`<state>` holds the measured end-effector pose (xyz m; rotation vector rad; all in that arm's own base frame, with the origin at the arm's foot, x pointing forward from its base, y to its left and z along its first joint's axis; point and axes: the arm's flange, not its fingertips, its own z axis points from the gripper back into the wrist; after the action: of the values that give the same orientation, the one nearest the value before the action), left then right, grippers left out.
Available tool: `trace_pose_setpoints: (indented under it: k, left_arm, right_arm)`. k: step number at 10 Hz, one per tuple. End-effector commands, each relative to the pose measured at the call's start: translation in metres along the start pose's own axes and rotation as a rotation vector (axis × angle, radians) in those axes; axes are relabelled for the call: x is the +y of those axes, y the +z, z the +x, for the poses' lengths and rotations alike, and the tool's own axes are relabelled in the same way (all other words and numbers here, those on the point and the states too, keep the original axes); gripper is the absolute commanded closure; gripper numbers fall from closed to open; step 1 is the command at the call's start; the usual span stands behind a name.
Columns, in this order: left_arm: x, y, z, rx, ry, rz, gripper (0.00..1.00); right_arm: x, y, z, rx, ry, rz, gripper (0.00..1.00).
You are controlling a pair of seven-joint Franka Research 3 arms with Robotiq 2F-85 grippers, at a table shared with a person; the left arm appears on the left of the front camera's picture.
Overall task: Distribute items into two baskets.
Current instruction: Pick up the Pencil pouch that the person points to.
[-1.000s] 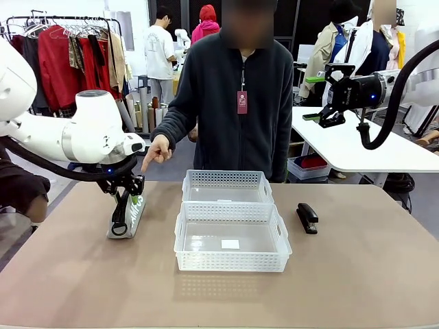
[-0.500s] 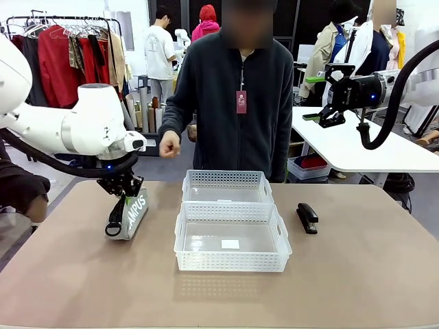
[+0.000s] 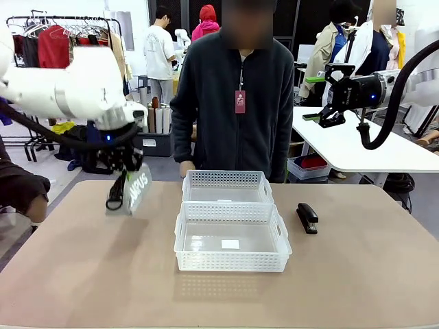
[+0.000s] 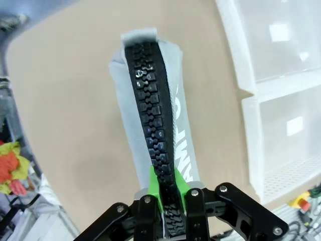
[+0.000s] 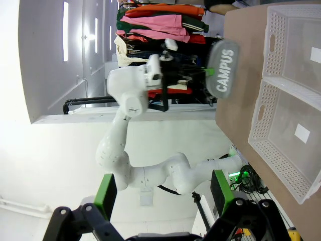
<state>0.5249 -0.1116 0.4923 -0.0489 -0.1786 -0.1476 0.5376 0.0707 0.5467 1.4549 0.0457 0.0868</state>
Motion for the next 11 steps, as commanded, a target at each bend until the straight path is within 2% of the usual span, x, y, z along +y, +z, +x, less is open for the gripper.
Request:
trace_pose_setpoints:
  k: [1,3,8,11]
  left_arm:
    - [-0.007,0.054,0.014,-0.082,0.032,0.021,1.0]
    - [-0.011,0.101,0.03,-0.115,0.057,0.031,1.0]
    - [-0.013,0.19,0.046,-0.09,0.096,0.068,1.0]
    - [-0.012,0.205,0.041,-0.067,0.068,0.058,1.0]
  right_arm:
    - [0.002,0.0,0.0,0.0,-0.006,0.0,0.0]
    - [0.002,0.0,0.0,0.0,-0.006,0.0,0.0]
    - [0.002,0.0,0.0,0.0,-0.006,0.0,0.0]
    - [0.002,0.0,0.0,0.0,-0.006,0.0,0.0]
